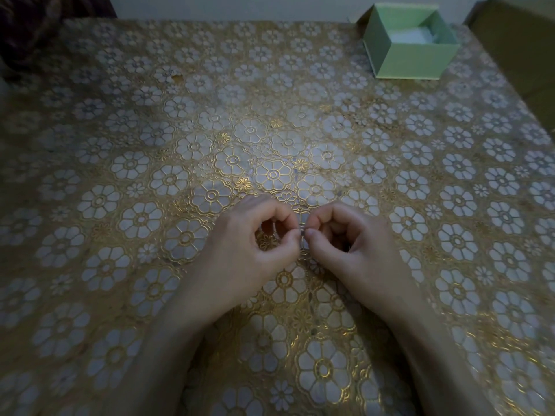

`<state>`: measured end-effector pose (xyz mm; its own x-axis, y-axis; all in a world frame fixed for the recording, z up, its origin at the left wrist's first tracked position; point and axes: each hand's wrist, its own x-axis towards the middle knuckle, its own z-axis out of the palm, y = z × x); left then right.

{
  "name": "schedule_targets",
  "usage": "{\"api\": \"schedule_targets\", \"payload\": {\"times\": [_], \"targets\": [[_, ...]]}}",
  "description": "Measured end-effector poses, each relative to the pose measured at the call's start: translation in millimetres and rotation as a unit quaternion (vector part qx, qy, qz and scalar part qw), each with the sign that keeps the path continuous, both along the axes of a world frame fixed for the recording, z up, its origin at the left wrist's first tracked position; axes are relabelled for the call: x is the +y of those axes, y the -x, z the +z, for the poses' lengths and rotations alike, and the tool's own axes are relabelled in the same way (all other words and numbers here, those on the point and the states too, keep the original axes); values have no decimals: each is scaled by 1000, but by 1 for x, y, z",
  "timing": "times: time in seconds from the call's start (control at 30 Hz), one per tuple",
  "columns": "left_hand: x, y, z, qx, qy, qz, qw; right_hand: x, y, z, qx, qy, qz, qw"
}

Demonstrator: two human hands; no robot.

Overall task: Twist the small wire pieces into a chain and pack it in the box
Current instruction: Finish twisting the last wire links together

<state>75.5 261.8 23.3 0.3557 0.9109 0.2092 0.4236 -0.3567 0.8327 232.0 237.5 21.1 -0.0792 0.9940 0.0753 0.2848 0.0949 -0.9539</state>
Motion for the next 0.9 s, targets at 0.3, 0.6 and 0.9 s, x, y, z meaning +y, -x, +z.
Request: {"api": "schedule_targets", "payload": {"times": [0.3, 0.6, 0.9], "targets": [[1, 2, -1, 37, -35, -7, 999, 0, 0, -4, 27, 2, -4, 1000], [1, 3, -2, 72, -73, -29, 994, 0, -2, -4, -83, -30, 14, 996], [2, 3, -4, 146, -119, -20, 982, 1, -1, -6, -148, -96, 10, 984]]}}
